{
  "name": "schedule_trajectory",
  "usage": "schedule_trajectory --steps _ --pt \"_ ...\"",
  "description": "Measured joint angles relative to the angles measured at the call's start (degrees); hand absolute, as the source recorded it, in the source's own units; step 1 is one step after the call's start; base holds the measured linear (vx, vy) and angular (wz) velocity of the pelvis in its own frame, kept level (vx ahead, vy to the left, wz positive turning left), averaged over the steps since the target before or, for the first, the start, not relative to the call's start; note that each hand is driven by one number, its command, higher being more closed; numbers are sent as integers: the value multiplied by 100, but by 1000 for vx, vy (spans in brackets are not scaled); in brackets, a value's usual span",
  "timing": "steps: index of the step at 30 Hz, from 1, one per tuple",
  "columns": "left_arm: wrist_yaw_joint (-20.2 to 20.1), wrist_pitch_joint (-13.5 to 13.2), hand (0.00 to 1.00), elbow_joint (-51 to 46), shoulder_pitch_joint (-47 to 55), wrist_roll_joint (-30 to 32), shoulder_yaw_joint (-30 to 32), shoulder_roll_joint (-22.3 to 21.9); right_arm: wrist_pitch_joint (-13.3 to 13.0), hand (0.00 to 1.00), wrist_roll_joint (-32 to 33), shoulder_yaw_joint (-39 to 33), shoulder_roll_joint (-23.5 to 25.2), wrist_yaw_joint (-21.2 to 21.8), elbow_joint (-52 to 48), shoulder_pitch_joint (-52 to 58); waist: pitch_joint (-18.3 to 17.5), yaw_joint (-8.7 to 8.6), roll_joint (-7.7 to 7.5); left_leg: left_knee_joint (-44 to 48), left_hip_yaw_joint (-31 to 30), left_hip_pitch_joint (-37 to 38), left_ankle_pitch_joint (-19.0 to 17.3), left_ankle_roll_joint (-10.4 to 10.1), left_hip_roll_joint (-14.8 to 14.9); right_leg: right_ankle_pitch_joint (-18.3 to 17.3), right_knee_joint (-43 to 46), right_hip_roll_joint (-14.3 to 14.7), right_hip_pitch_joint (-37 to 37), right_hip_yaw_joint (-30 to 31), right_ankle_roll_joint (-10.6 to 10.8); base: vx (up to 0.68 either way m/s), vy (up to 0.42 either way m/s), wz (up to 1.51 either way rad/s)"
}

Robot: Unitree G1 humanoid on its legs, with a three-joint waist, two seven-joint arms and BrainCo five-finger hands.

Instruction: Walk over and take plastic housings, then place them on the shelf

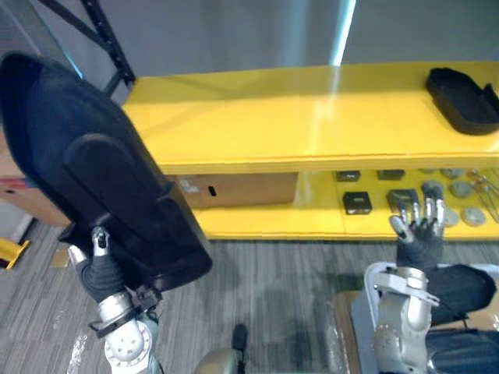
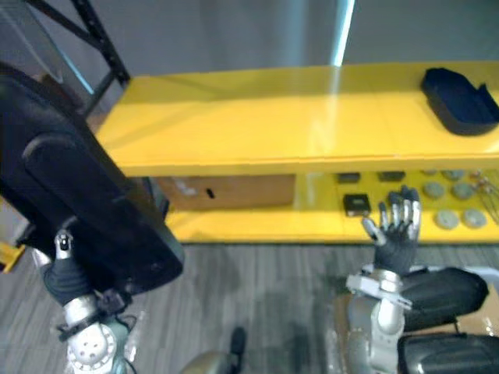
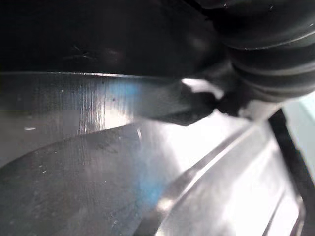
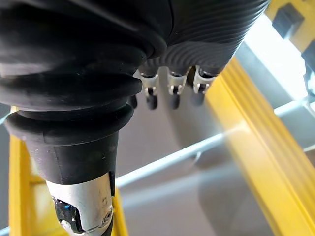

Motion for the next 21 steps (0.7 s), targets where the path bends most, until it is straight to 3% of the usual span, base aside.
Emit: schedule_trajectory --steps 1,2,3,4,5,6,8,11,12,14,15,16,17,18,19,21 --pt "-59 2 100 -1 -127 -1 63 54 -17 0 -173 -32 40 1 -6 2 115 -24 -51 102 22 91 -122 114 -86 293 722 -213 -323 262 -469 54 92 -2" --pt "-76 6 100 -2 -156 14 63 91 -20 0 -262 -50 49 -23 -3 21 139 -43 -53 106 36 134 -199 154 -103 577 1052 -243 -513 438 -826 82 115 7" --pt "-132 17 100 -19 -164 70 45 197 -21 0 -434 -72 53 -67 -5 97 133 -132 -30 94 82 228 -294 193 8 1450 1504 -184 -860 803 -958 96 94 13" --pt "-172 20 100 -43 -186 72 37 274 -37 0 -471 -83 61 -73 -5 127 117 -179 35 87 53 272 -318 204 96 1705 1688 -96 -1018 984 -812 149 88 11" --pt "-193 22 100 -58 -311 57 19 430 -67 0 -570 -138 107 -71 -14 137 143 -175 32 82 -37 282 -380 282 174 880 1862 147 -1334 1269 -503 166 45 12" --pt "-219 65 100 -56 -498 47 33 488 -72 0 -668 -282 107 -71 -97 105 153 -169 44 71 -109 262 -387 312 291 173 1574 467 -1558 1380 -339 152 39 9" --pt "-272 116 100 3 -734 28 31 472 -93 0 -690 -530 123 -41 -267 107 155 -173 47 16 -187 285 -418 302 365 -152 614 836 -1750 1385 -277 141 19 17" --pt "-447 188 100 105 -840 -44 -97 438 -95 0 -638 -691 134 13 -497 116 133 -204 10 23 -280 543 -638 279 404 -31 -1033 1050 -1840 1411 -149 179 -56 17" --pt "-483 192 100 111 -808 -46 -142 417 -94 0 -638 -649 135 12 -552 127 126 -204 7 120 -268 627 -720 203 425 61 -1429 1063 -1807 1409 -73 235 -106 16" --pt "-531 181 100 94 -735 -62 -303 416 -86 0 -638 -542 142 6 -676 139 94 -181 -47 604 -242 634 -1103 -10 456 498 -2055 1060 -1726 1380 -166 253 -142 25" --pt "-586 177 100 55 -688 -56 -329 420 -81 0 -638 -435 173 1 -819 205 -15 -187 -193 1024 89 497 -1483 -160 495 1048 -2289 969 -1583 1360 -250 305 -271 30" --pt "-649 115 100 -1 -577 -47 -343 394 -80 0 -644 -329 233 -7 -922 249 -155 -134 -360 1387 928 484 -1908 -287 840 1264 -2348 903 -1407 1344 64 321 -336 23" --pt "-673 99 100 10 -480 -61 -377 261 -61 0 -651 -284 203 -21 -930 207 -210 -134 -195 1544 1282 476 -1997 -362 1209 1238 -2319 1086 -1370 1270 -3 324 -326 12" --pt "-688 103 100 -6 -346 -73 -485 76 -90 0 -662 -267 171 -81 -1070 214 -353 -166 -26 1550 1623 521 -1959 -591 1528 1070 -2290 1223 -1344 1162 -63 348 -225 9" --pt "-704 101 100 -13 -301 -63 -558 -88 -94 0 -703 -269 146 -161 -1075 183 -429 -161 96 1355 1725 698 -1857 -732 1566 940 -2246 1280 -1319 1157 -78 334 -149 12" --pt "-714 90 100 -18 -288 -67 -576 -151 -91 0 -707 -263 143 -258 -1065 160 -500 -161 214 1314 1814 826 -1788 -796 1595 747 -2172 1363 -1287 1209 -73 278 -122 -14"
